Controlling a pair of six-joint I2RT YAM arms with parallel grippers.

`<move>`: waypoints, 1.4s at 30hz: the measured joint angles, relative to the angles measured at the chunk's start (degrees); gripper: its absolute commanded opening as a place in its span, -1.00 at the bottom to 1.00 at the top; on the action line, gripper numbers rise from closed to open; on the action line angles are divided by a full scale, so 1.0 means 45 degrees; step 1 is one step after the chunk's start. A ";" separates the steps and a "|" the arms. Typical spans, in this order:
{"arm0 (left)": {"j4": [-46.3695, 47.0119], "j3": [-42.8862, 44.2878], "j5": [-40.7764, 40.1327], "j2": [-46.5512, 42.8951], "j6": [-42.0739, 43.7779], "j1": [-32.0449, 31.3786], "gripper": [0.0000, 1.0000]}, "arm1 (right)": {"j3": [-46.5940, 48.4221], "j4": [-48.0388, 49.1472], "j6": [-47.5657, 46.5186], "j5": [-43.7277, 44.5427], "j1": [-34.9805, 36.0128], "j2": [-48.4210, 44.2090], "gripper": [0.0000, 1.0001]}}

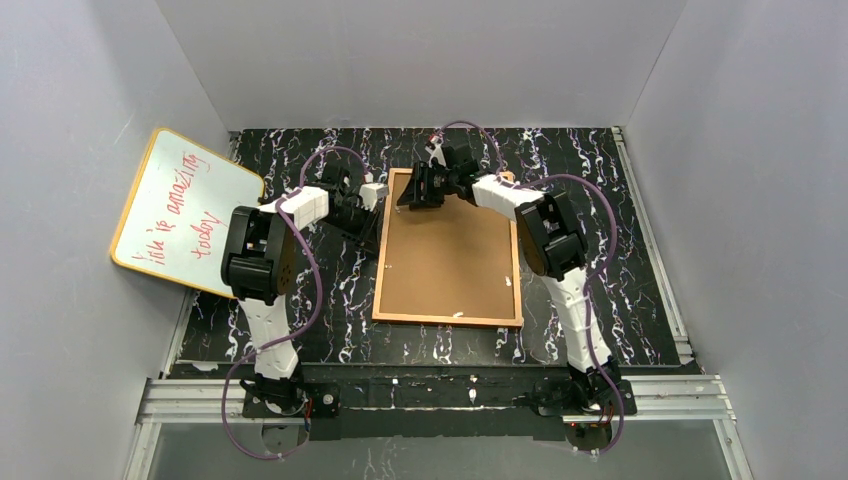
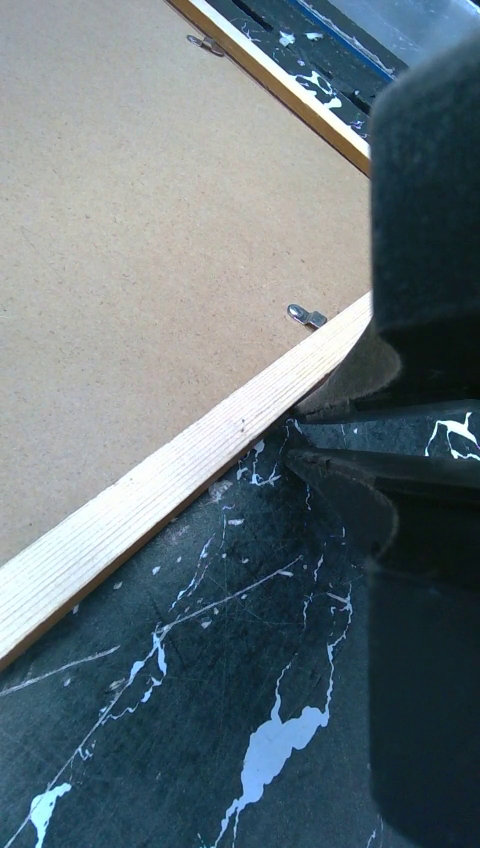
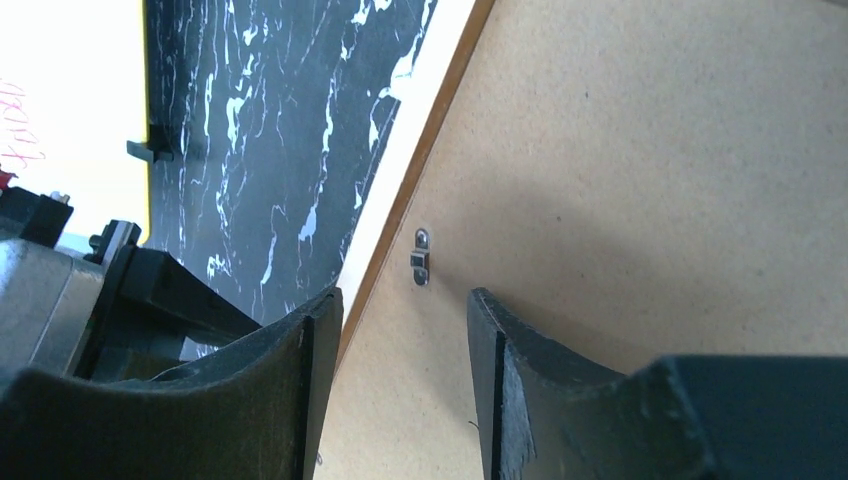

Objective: Put the photo into the frame
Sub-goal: Install the photo frame at the center of the board.

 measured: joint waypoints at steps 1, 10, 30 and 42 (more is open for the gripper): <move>0.0000 0.0000 0.0000 0.0000 0.0000 0.0000 -0.71 | 0.0151 -0.0005 0.0019 0.0000 0.0019 0.0097 0.12; 0.0049 -0.0024 0.0015 0.0000 0.0005 0.0000 -0.73 | 0.0996 0.0005 0.0102 -0.0044 0.0384 0.0704 0.08; 0.0073 -0.0029 0.0010 0.0000 0.0005 -0.0005 -0.76 | 0.1341 0.0034 0.0661 -0.0214 0.0534 0.0976 0.00; 0.0068 -0.0029 -0.0058 0.0000 -0.0005 0.0010 -0.78 | -0.0219 0.1860 0.2089 0.0170 0.0593 0.0525 -0.02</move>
